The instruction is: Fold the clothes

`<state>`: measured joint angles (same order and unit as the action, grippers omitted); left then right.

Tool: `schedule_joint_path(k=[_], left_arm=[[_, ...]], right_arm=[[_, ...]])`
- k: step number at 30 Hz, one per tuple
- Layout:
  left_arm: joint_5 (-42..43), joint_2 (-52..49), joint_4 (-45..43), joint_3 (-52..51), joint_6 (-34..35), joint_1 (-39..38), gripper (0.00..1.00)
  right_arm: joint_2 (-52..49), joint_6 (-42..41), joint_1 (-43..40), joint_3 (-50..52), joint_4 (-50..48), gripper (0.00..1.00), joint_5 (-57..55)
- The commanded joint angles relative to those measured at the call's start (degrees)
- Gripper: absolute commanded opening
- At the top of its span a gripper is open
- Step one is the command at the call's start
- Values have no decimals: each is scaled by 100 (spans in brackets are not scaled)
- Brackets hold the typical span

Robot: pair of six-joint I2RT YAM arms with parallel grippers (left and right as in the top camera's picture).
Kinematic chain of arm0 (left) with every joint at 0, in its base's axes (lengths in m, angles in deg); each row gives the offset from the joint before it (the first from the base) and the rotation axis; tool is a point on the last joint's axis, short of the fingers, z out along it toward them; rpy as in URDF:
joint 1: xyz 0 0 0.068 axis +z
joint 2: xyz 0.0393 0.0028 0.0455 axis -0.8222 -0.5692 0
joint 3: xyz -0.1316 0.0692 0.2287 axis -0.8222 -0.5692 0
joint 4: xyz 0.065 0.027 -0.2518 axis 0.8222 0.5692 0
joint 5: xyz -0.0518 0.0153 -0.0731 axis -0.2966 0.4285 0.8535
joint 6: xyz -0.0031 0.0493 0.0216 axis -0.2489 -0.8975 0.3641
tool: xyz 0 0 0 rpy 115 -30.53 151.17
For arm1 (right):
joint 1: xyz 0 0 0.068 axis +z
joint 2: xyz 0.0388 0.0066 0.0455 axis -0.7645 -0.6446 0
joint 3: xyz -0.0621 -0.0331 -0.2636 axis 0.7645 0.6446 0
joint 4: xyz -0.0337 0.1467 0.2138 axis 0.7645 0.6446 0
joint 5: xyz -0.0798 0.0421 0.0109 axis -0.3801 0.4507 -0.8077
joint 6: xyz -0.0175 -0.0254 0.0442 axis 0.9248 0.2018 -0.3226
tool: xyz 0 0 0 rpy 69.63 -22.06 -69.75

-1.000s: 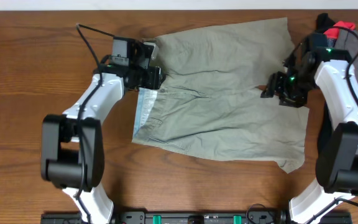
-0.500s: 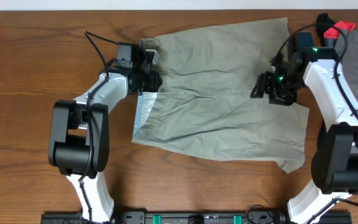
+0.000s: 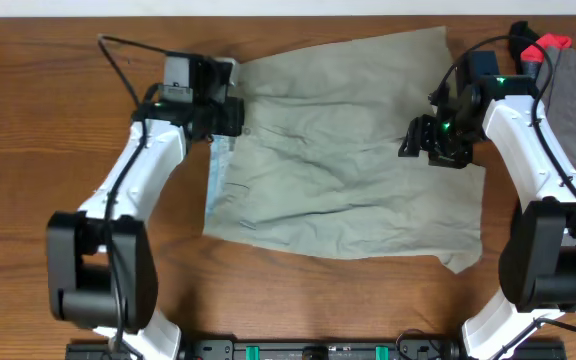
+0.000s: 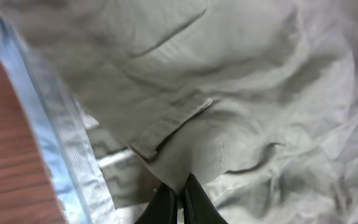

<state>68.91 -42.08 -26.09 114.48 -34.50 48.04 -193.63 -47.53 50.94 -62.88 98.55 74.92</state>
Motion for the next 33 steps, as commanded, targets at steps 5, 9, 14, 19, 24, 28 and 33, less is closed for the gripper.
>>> schedule_joint_path(k=[5, 9, 14, 19, 24, 28, 33], left_arm=[[-994, -140, 315, 111, -232, 35, 6], [-1399, -138, 363, 114, -190, 35, 6], [-1606, -133, 619, 114, -133, 35, 6], [-1602, -15, 979, 315, -52, 35, 6], [-2124, 184, 1316, 638, -74, 52, 6], [-2345, 229, 1810, 844, 105, 219, 6], [-2658, 225, 2181, 1045, 85, 348, 7]], right_arm=[[76, 28, 50, -55, 39, 64, -61], [76, -369, 48, 2, 133, 65, -682], [74, -673, 24, 267, -133, 63, -1384], [74, -846, -7, 848, -719, 66, -1574], [74, -868, -103, 1176, -791, 66, -1596], [74, -868, -208, 1237, -739, 63, -1593], [74, -868, -267, 1237, -726, 63, -1593]])
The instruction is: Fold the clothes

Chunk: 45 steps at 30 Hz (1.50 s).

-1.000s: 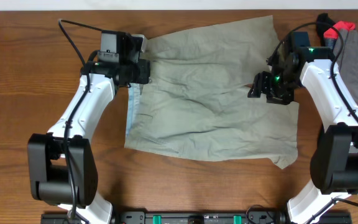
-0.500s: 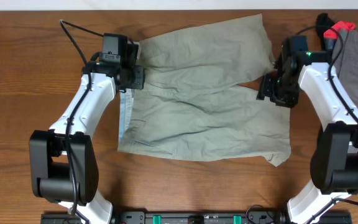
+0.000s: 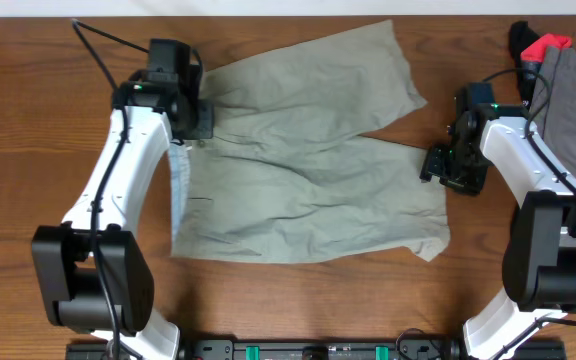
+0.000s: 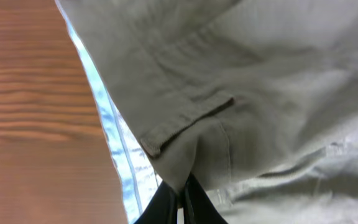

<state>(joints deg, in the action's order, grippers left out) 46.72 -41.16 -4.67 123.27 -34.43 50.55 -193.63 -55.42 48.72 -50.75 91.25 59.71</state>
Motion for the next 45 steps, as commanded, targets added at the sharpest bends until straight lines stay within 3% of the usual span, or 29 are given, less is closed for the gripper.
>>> schedule_joint_path(k=[1, 13, 14, 19, 24, 30, 36, 43, 45], left_arm=[[-481, 46, 59, 122, 94, 142, 9], [-776, -870, 177, 70, 286, 713, 17], [-682, -852, 26, 70, 284, 745, 29], [-173, -905, -776, 68, 212, 890, 45], [599, -1119, -1497, 68, 46, 1056, 48], [782, -1615, -2004, 68, 48, 1102, 49], [863, -1882, -2343, 68, 37, 1102, 41], [857, -1818, -2500, 216, -83, 1113, 6], [841, -1757, -2498, 315, -83, 1141, 6]], right_arm=[[74, -79, -46, 24, 9, 63, -72], [74, -76, -46, 24, 28, 63, -74], [74, -76, -46, 24, 24, 64, -74], [74, -76, -44, 24, 0, 64, -74], [74, -76, -44, 24, 2, 64, -74], [74, -76, -44, 24, -4, 65, -74], [74, -79, -44, 24, 17, 64, -72], [74, -83, -44, 24, 42, 64, -72], [74, -83, -44, 24, 50, 64, -72]])
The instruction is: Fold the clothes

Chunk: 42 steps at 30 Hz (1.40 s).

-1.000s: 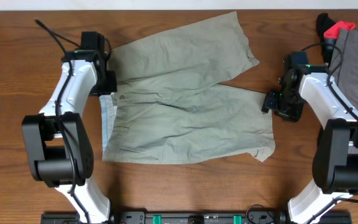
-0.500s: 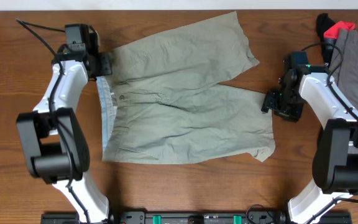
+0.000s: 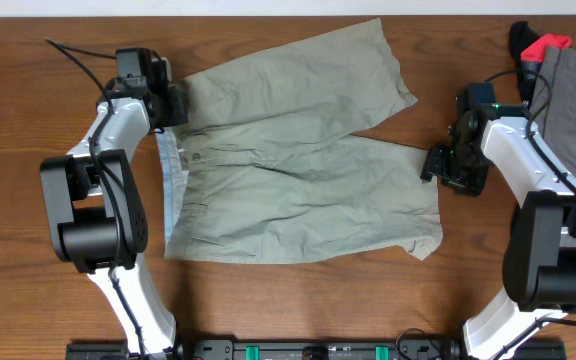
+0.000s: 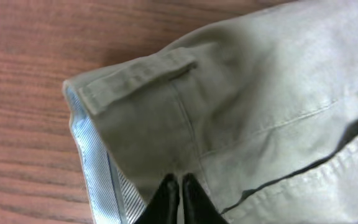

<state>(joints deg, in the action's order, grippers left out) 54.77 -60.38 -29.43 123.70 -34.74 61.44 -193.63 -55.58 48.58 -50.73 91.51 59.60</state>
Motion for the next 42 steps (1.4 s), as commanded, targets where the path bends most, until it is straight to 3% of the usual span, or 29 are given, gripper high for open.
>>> schedule_joint_path(k=[1, 9, 10, 11, 12, 21, 29, 32, 37, 42], left_arm=[[35, 212, -2, 345, -52, 79, 6], [37, 459, 348, 848, -48, 374, 8], [44, 459, 498, 841, -39, 400, 14], [50, 437, 634, 804, -26, 415, 28], [74, 424, 680, 763, -24, 420, 32], [813, -85, 708, 568, -31, 413, 34], [848, -435, 461, 568, -31, 413, 41], [929, -457, 402, 568, -31, 407, 38], [1392, -437, 247, 632, -50, 411, 6], [1384, -168, 264, 920, -52, 466, 6]], right_arm=[[74, -68, -31, 22, 26, 64, -61], [74, -87, -31, 22, 22, 64, -61], [74, -87, -31, 22, 22, 64, -61], [74, -87, -31, 22, 22, 64, -61], [74, -87, -31, 22, 20, 64, -61], [74, -260, -26, 22, 0, 64, -57], [74, -280, -26, 22, 28, 64, -35], [74, -299, -26, 22, 50, 64, -33], [74, -341, -26, 22, 44, 63, 28], [74, -339, -26, 22, 59, 63, 46]])
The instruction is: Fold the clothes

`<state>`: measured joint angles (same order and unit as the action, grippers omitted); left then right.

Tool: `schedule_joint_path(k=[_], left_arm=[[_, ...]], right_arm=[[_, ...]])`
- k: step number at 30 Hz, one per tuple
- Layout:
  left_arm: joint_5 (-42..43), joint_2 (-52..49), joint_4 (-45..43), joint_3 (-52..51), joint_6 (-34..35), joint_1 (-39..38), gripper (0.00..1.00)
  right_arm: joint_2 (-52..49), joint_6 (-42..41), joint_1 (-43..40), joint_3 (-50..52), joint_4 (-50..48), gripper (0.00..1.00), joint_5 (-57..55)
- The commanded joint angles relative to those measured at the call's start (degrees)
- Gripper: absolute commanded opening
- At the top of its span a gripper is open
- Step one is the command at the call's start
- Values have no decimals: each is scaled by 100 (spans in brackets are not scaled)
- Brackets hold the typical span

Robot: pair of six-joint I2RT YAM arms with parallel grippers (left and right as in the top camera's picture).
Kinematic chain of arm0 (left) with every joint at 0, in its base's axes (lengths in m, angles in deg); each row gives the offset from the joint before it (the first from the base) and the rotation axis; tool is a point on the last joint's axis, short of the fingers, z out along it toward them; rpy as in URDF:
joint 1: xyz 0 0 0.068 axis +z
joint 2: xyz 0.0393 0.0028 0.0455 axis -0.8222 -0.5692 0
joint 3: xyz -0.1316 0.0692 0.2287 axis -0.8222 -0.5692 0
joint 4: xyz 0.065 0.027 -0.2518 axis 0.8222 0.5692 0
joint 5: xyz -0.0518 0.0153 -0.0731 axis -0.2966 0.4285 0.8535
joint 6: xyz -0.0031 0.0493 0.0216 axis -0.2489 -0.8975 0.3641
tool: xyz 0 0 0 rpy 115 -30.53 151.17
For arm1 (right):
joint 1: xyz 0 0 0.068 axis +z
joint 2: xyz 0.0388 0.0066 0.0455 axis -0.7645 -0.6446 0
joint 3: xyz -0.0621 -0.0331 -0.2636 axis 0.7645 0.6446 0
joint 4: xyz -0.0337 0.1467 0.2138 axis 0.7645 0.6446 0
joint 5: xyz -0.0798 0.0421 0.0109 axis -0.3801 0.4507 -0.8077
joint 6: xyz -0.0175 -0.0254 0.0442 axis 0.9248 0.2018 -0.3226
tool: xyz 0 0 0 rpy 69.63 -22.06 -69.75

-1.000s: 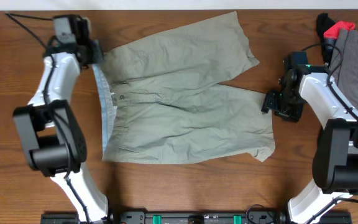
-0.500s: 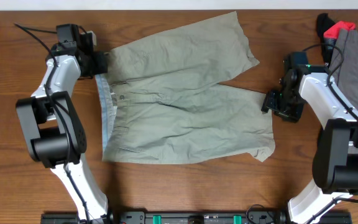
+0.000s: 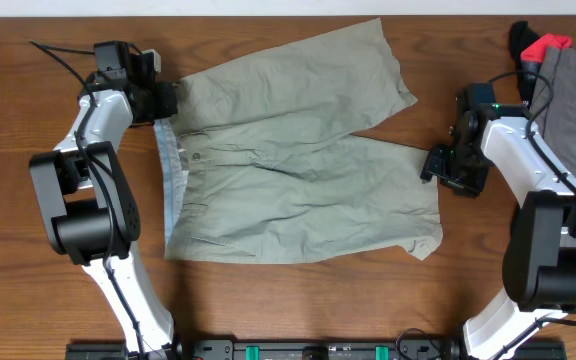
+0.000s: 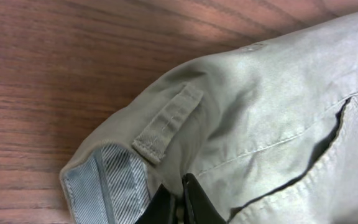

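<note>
Khaki shorts (image 3: 288,150) lie spread flat on the wooden table, waistband to the left and both legs pointing right. The striped pale-blue waistband lining (image 4: 107,180) is turned out along the left edge. My left gripper (image 3: 160,100) is shut on the far-left corner of the waistband, its black fingertips (image 4: 194,202) pinching cloth just below a belt loop (image 4: 166,121). My right gripper (image 3: 436,168) rests on bare wood just right of the near leg's hem, fingers apparently parted, holding nothing.
A grey garment (image 3: 573,95) lies at the table's right edge, with red (image 3: 548,45) and black items behind it. A black cable (image 3: 63,55) trails from the left wrist. Bare wood (image 3: 28,200) lies left of the shorts.
My left gripper, still pinching the waistband corner, has shifted slightly left and turned, so the belt loop now lies at a different angle. The shorts and the right arm have not moved.
At first both grippers held the rumpled shorts further right on the table. Then the shorts lay flatter and further left, with the right gripper off the cloth. Afterwards the left gripper held the waistband corner at the far left, where it still is.
</note>
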<state>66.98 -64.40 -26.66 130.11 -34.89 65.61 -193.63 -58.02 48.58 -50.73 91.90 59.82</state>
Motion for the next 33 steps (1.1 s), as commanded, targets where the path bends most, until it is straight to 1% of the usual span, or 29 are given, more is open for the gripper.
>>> schedule_joint_path(k=[1, 3, 8, 15, 17, 18, 20, 21, 22, 25, 29, 31, 33], left_arm=[[160, 337, -35, 343, -37, 70, 6], [111, 546, -98, 455, -37, 120, 6], [-345, 813, -83, 667, -87, 203, 6], [-949, 616, 44, 625, -330, 221, 6], [-1110, 494, 44, 625, -341, 223, 8], [-1158, 455, 46, 625, -341, 223, 12], [-1200, 358, 48, 625, -341, 223, 30], [-1263, 339, 55, 625, -339, 223, 35], [-1381, 334, 81, 625, -337, 223, 44], [-1832, 385, 278, 654, -334, 227, 59], [-1941, 686, 706, 667, -205, 269, 63], [-1939, 970, 1019, 667, -72, 282, 67], [-1917, 1290, 1346, 667, -74, 280, 76]], right_arm=[[74, -94, -26, 22, 24, 63, 24], [74, -94, -26, 22, 22, 63, 24], [74, -94, -26, 22, -7, 63, 22], [74, -96, -26, 22, -20, 63, 22], [74, -98, -26, 22, -17, 63, 24], [74, -98, -26, 22, -15, 63, 24], [74, -162, -26, 22, -7, 63, 26], [74, -162, -26, 22, -4, 63, 28], [74, -162, -26, 22, -2, 63, 26], [74, -157, -26, 22, 13, 63, 26], [74, -87, -31, 22, 20, 66, 26], [74, 98, -31, 22, 4, 68, 26], [74, 382, -33, 22, -2, 71, 31]])
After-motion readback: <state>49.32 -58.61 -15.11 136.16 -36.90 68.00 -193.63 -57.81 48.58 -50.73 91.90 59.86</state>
